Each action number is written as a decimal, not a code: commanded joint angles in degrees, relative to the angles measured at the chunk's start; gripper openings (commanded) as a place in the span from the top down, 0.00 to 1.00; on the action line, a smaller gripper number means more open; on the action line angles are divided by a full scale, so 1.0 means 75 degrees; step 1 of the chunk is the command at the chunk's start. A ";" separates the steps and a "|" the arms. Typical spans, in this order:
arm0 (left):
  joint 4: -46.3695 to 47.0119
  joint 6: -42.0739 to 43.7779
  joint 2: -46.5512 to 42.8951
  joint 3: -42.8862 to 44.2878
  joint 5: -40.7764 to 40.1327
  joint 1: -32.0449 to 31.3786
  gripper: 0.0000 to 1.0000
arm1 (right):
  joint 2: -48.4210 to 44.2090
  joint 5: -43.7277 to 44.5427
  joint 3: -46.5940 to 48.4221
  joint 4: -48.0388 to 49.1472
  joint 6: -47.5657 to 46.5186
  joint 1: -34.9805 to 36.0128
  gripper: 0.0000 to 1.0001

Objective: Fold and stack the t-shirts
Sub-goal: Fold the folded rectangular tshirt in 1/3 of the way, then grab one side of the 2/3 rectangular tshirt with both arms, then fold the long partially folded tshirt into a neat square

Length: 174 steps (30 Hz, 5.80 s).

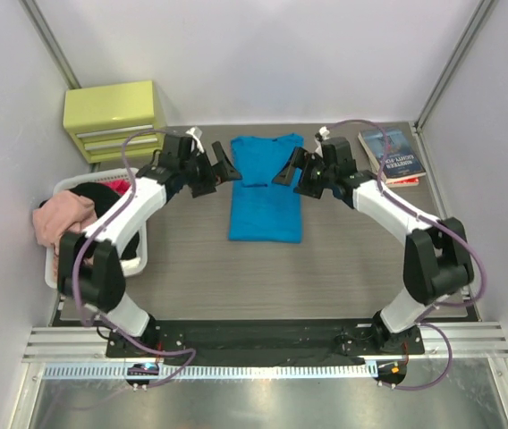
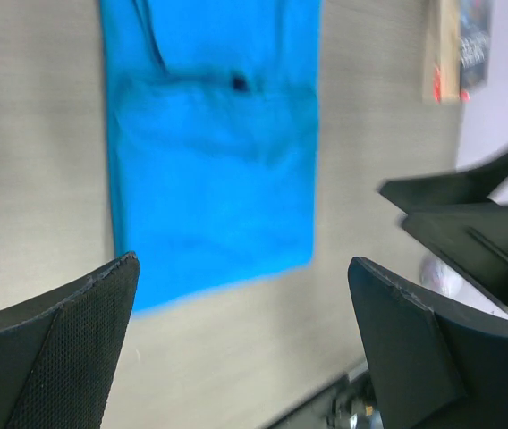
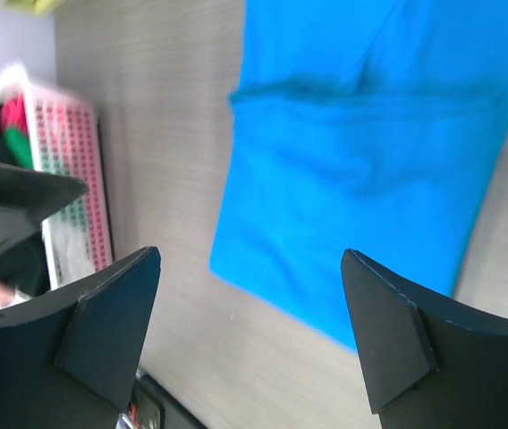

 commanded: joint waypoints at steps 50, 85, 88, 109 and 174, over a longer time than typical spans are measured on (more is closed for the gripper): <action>0.1313 -0.0618 0.0044 -0.3964 -0.0173 -0.0433 1.00 | -0.0182 0.1465 -0.3763 -0.0166 -0.0135 0.0461 0.99; -0.1196 -0.1522 -0.3041 -0.1872 -0.1591 -0.0926 1.00 | -0.2237 0.1605 -0.0896 -0.3202 0.0462 0.0496 0.99; -0.0880 -0.1393 -0.2396 -0.1461 -0.1451 -0.0762 1.00 | -0.1720 0.1839 -0.0216 -0.3190 0.0252 0.0403 0.99; 0.0188 -0.0935 0.0920 0.0931 -0.1158 0.0153 1.00 | 0.2287 0.0832 0.3536 -0.2276 -0.0194 -0.0395 0.99; -0.0703 -0.0455 0.3985 0.5597 -0.1229 0.0715 0.00 | 0.5282 -0.0668 0.8426 -0.1621 -0.0792 -0.1356 0.18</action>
